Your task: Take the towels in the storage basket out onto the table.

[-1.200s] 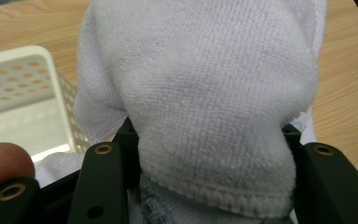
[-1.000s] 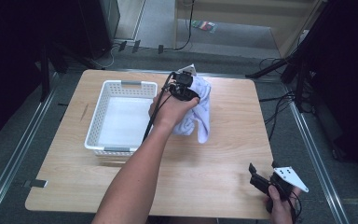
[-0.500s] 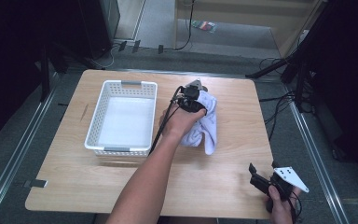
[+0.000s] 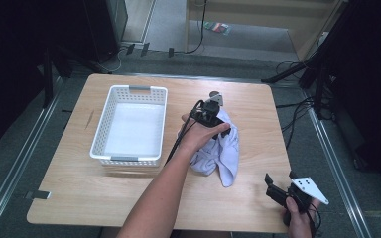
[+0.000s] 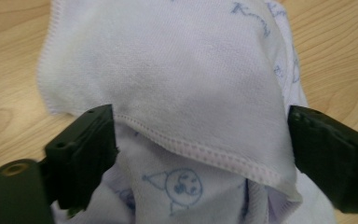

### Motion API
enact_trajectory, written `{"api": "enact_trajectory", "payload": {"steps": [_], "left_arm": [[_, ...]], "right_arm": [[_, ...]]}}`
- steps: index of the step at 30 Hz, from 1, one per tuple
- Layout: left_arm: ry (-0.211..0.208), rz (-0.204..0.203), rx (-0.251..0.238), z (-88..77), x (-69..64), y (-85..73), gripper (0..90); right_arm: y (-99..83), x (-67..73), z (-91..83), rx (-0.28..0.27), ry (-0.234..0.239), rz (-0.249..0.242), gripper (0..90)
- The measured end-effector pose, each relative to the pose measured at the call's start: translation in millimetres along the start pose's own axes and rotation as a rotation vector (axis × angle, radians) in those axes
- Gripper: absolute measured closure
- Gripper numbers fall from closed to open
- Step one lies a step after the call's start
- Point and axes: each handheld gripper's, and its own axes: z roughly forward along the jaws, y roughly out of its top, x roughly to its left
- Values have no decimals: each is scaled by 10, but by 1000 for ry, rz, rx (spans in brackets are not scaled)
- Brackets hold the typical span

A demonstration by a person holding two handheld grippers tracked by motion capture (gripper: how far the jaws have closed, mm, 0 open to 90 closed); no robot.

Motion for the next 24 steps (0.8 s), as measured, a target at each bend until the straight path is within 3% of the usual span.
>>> {"api": "enact_trajectory", "payload": {"steps": [1, 5, 11, 19, 22, 24], "left_arm": [[-19, 9, 6, -13, 11, -3, 0], [-13, 10, 9, -93, 70, -25, 0], [-46, -17, -88, -350, 222, -69, 0], [-25, -49, -164, -666, 521, -201, 0], [13, -68, -233, -781, 672, -293, 0], [13, -89, -265, -861, 829, -365, 2]], "right_arm": [[0, 1, 1, 0, 0, -2, 125], [0, 4, 2, 1, -1, -5, 125], [1, 8, 3, 3, -3, -6, 125], [1, 11, 5, 4, -4, -9, 125], [1, 13, 7, 3, -7, -15, 125], [2, 14, 8, 4, -8, -17, 125]]}}
